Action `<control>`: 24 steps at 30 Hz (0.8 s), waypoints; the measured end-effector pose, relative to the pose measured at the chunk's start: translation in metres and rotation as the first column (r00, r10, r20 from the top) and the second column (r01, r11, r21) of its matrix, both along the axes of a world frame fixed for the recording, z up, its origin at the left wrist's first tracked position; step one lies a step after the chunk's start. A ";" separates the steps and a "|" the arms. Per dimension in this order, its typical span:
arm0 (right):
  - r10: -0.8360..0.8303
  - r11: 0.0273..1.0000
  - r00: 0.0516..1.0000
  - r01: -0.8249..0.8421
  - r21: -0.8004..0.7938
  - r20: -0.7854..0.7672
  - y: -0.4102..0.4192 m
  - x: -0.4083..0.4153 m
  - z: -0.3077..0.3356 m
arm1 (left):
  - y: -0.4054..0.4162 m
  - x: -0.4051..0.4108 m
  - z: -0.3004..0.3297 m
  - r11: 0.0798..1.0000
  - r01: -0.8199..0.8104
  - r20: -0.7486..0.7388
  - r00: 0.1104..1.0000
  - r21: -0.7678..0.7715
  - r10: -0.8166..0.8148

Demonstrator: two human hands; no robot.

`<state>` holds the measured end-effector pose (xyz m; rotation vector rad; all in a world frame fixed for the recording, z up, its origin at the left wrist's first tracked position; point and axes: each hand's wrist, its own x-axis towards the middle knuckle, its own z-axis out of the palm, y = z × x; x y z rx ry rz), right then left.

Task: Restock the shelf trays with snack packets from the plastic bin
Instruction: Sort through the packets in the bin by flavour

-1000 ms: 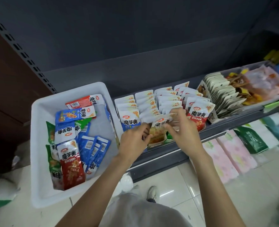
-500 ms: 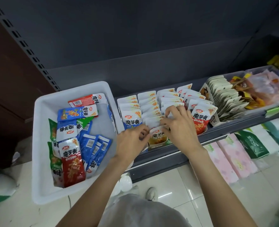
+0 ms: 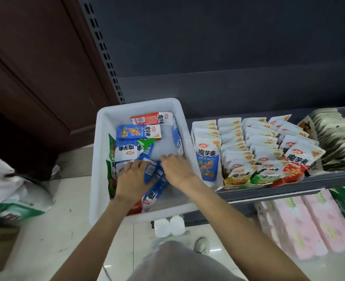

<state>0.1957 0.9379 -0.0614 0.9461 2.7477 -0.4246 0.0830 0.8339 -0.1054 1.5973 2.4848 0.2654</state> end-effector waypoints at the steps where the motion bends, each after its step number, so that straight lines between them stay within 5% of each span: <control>1: -0.018 1.000 0.998 0.017 0.018 0.060 0.000 -0.007 -0.005 | 0.002 0.000 -0.002 0.998 0.017 -0.025 1.000 -0.065 -0.019; 9: -0.068 0.989 0.970 0.034 0.143 0.235 0.000 -0.028 -0.025 | 0.010 -0.007 -0.005 0.969 0.053 -0.047 0.997 -0.243 -0.067; 12: -0.084 0.995 0.961 0.068 0.067 0.263 -0.001 -0.028 -0.028 | 0.010 -0.006 -0.008 0.970 0.055 -0.046 0.997 -0.239 -0.068; 17: -0.121 0.992 0.989 0.119 0.030 0.079 -0.002 -0.026 0.006 | 0.009 -0.009 -0.010 0.990 0.011 -0.021 1.000 -0.140 -0.014; 20: -0.217 0.962 0.943 0.250 0.106 -0.254 -0.004 -0.011 0.034 | 0.004 -0.012 0.001 0.985 -0.088 0.152 0.986 0.147 0.065; 22: -0.231 0.955 0.815 0.293 0.034 -0.531 -0.006 0.009 0.044 | 0.000 -0.010 0.025 0.885 -0.377 0.572 0.803 0.274 0.166; 24: -0.200 0.970 0.663 0.240 -0.049 -0.721 -0.013 0.029 0.051 | 0.001 -0.005 0.056 0.833 -0.548 0.949 0.295 0.073 0.111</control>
